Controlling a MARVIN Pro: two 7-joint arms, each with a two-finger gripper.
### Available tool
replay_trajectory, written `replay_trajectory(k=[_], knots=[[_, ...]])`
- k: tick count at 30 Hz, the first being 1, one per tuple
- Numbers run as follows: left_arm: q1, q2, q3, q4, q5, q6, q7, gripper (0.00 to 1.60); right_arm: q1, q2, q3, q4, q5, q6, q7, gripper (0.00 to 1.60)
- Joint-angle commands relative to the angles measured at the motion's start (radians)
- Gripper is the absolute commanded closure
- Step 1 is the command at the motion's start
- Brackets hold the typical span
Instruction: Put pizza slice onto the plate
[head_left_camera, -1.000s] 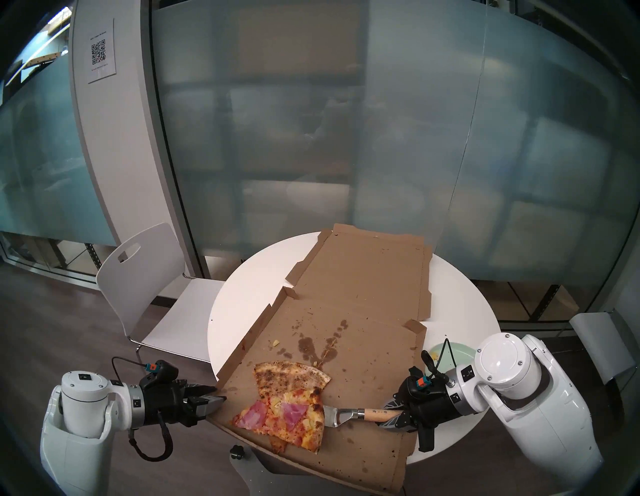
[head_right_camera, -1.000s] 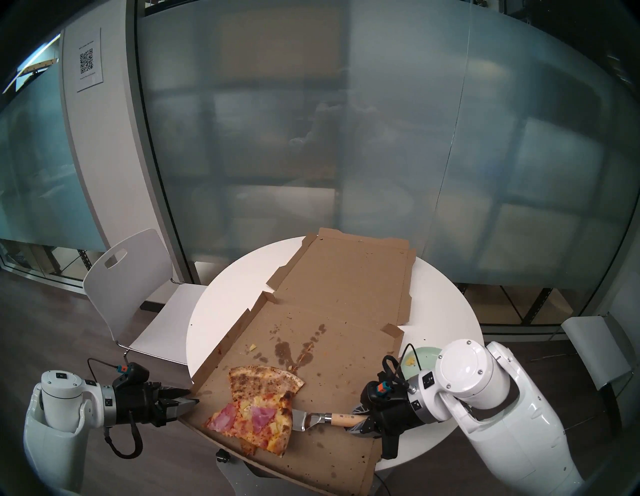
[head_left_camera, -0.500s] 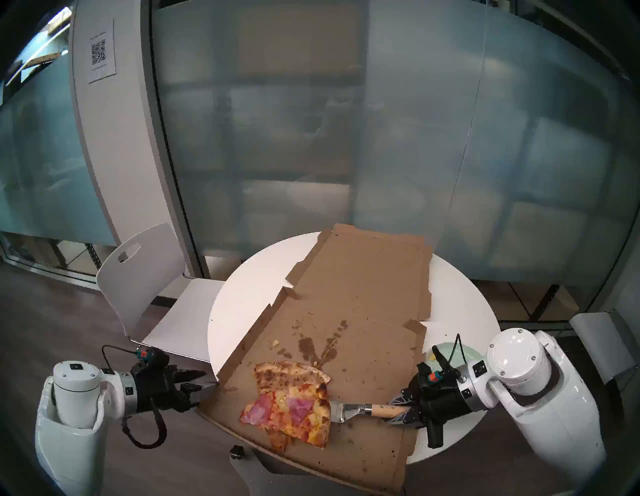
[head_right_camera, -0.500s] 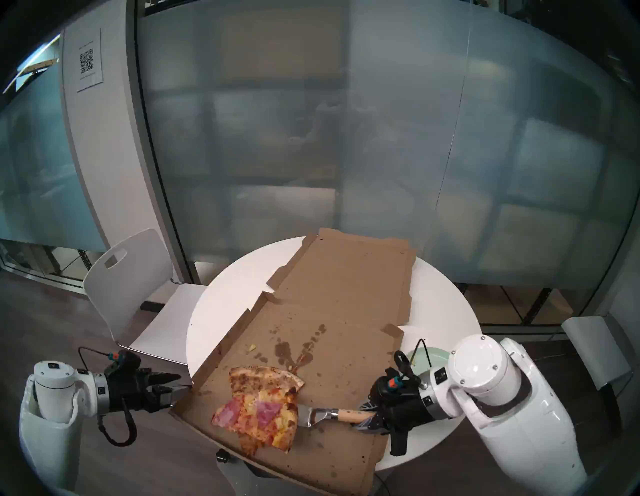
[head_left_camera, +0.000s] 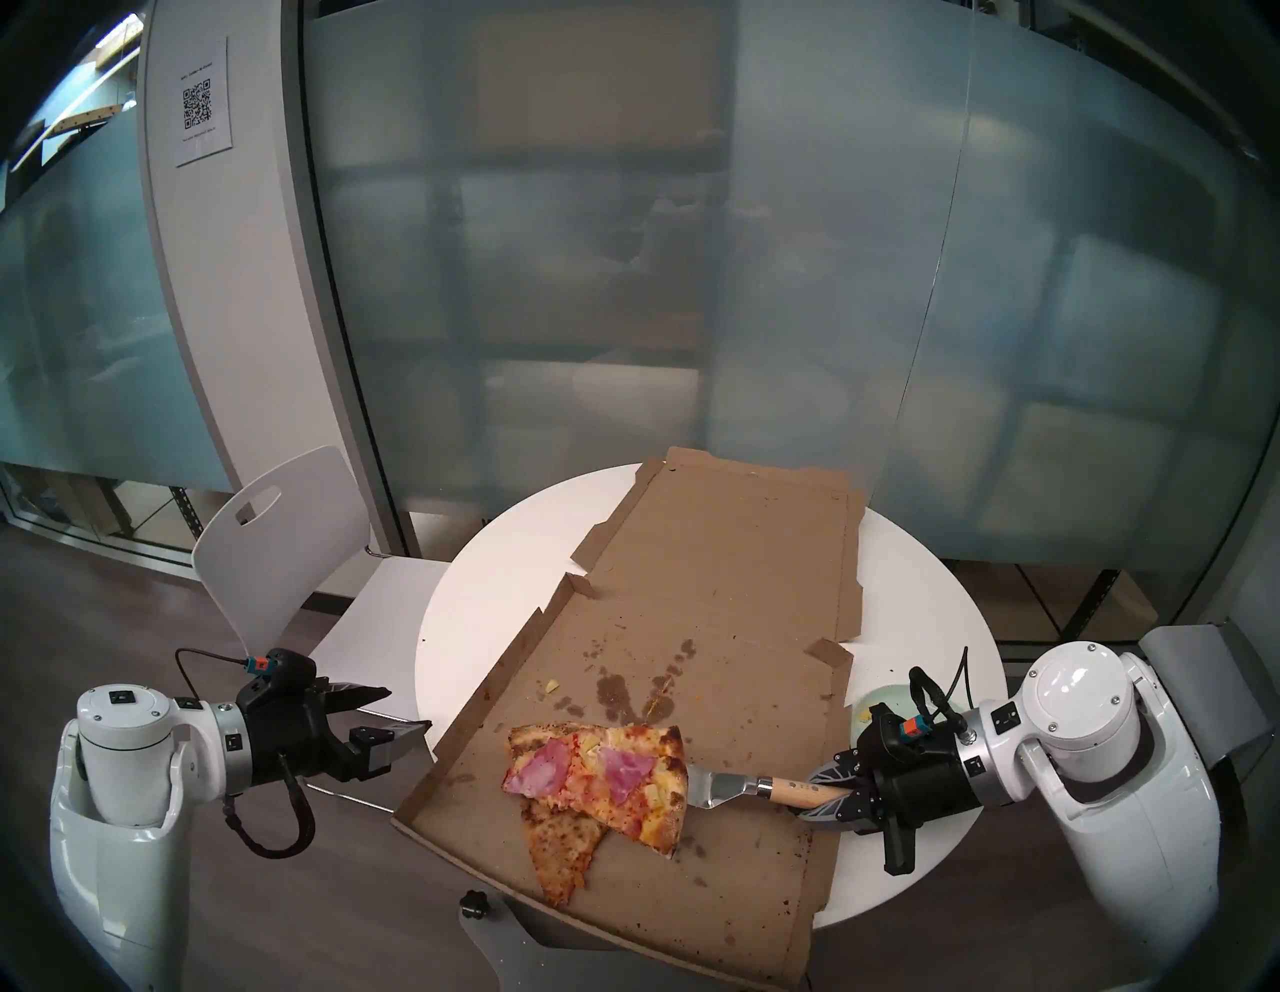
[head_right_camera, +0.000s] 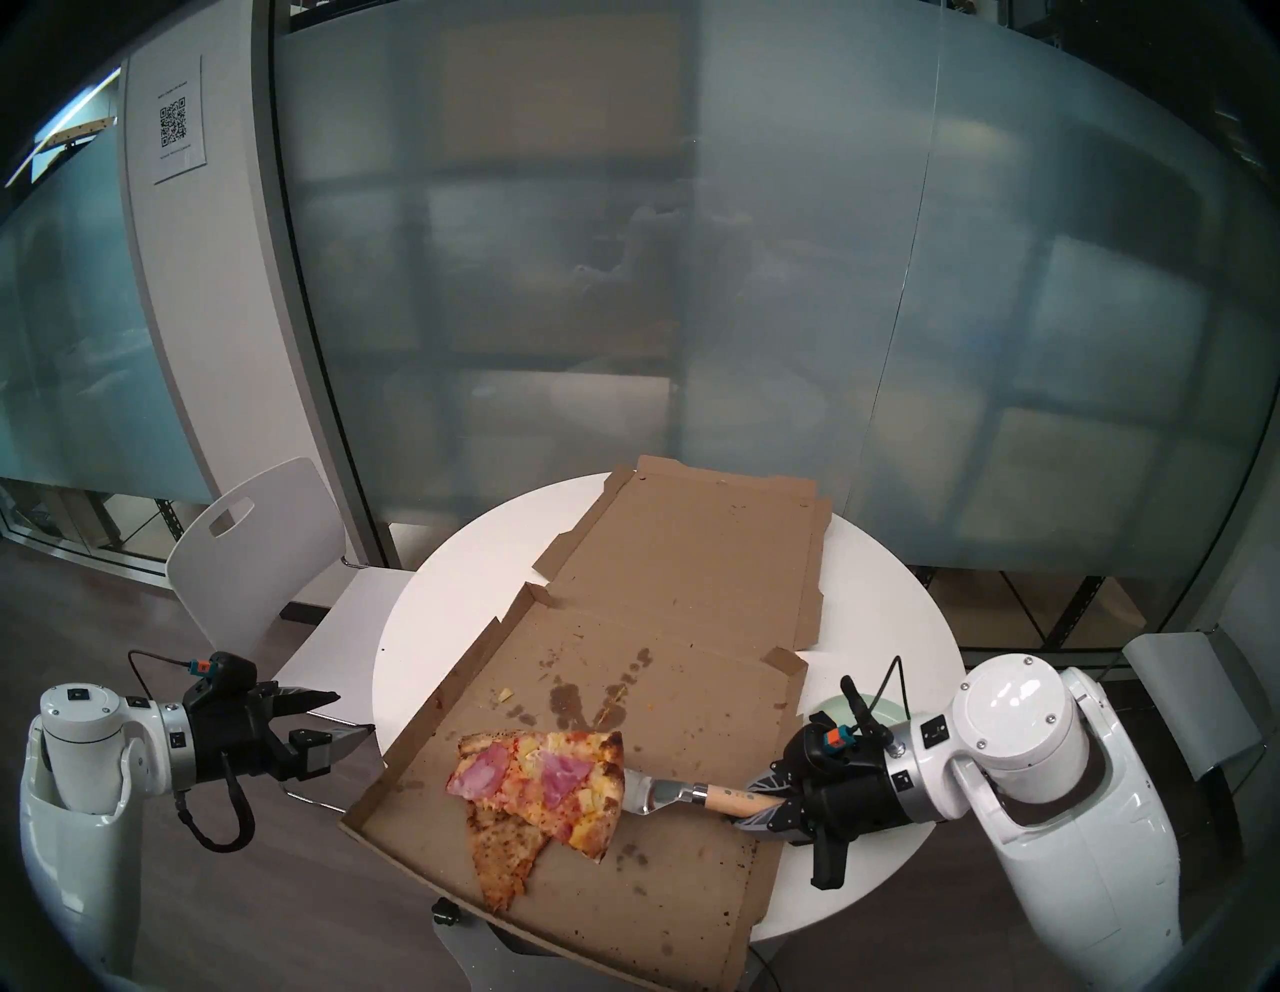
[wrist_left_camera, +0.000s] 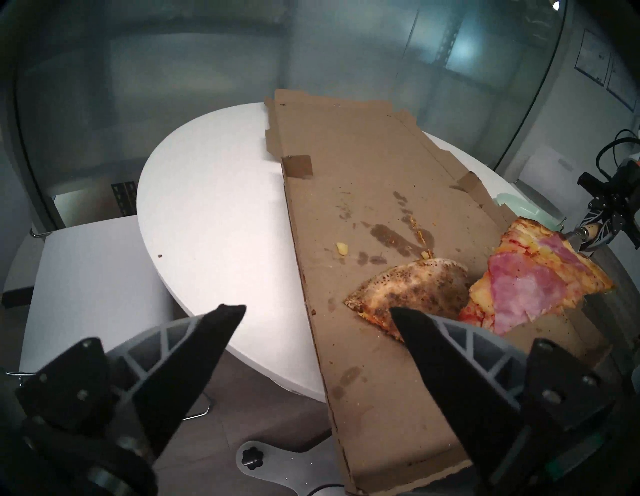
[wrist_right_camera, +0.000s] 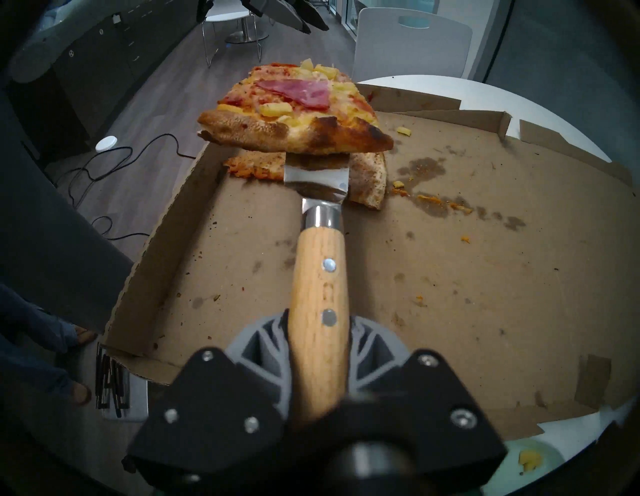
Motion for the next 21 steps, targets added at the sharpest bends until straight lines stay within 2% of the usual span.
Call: replay_trajectory(k=[1,3,10,14,18,19,20,21], knots=[[-0.067,-0.017,0.014,-0.049,-0.026,-0.003,0.009,0.0,-0.039,-0.018,0.112,-0.034,0.052,-0.004,0.015,1.6],[-0.097,-0.026,0.032,-0.055,-0.025,-0.01,0.021,0.0,-0.065,-0.021,0.169,-0.038,0.063,-0.008,0.023,1.6],[-0.167,-0.051,0.085,-0.056,-0.026,-0.029,0.066,0.0,-0.119,-0.049,0.292,-0.037,0.094,-0.026,0.037,1.6],[-0.188,-0.063,0.108,-0.051,-0.023,-0.038,0.084,0.0,-0.139,-0.058,0.335,-0.038,0.106,-0.037,0.048,1.6],[-0.213,-0.081,0.142,-0.045,-0.017,-0.057,0.114,0.0,-0.165,-0.079,0.406,-0.043,0.127,-0.053,0.064,1.6],[-0.223,-0.089,0.159,-0.047,-0.012,-0.061,0.132,0.0,-0.179,-0.09,0.443,-0.045,0.134,-0.059,0.07,1.6],[-0.223,-0.089,0.159,-0.047,-0.012,-0.061,0.132,0.0,-0.179,-0.09,0.443,-0.045,0.134,-0.059,0.07,1.6],[-0.234,-0.107,0.174,-0.052,-0.013,-0.074,0.149,0.0,-0.191,-0.1,0.476,-0.044,0.14,-0.063,0.077,1.6]])
